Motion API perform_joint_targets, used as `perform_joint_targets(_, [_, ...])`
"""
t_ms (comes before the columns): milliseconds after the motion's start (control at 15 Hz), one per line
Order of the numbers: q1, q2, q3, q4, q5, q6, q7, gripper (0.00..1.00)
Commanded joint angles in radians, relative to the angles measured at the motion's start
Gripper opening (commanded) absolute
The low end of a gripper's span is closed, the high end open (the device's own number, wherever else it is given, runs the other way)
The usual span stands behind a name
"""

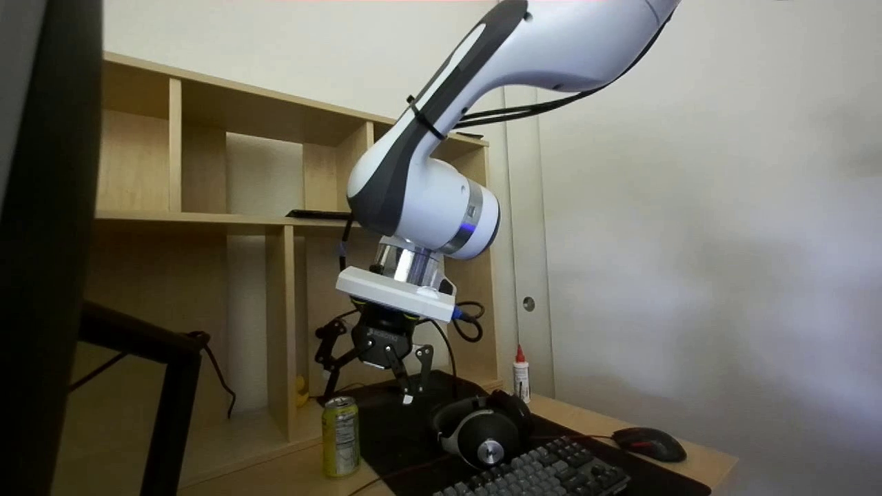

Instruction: Press on the keyboard

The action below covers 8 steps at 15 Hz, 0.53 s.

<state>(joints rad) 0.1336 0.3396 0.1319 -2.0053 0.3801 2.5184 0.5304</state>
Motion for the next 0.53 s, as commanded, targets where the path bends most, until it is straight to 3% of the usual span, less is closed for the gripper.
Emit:
perform_joint_targets(0, [0.013,0.062,-0.022,0.06,0.003,-0.019,0.026,1.0])
perform_joint_targets(467, [0.012,0.044,-0.023,0.05,0.005,-0.015,0.028,1.0])
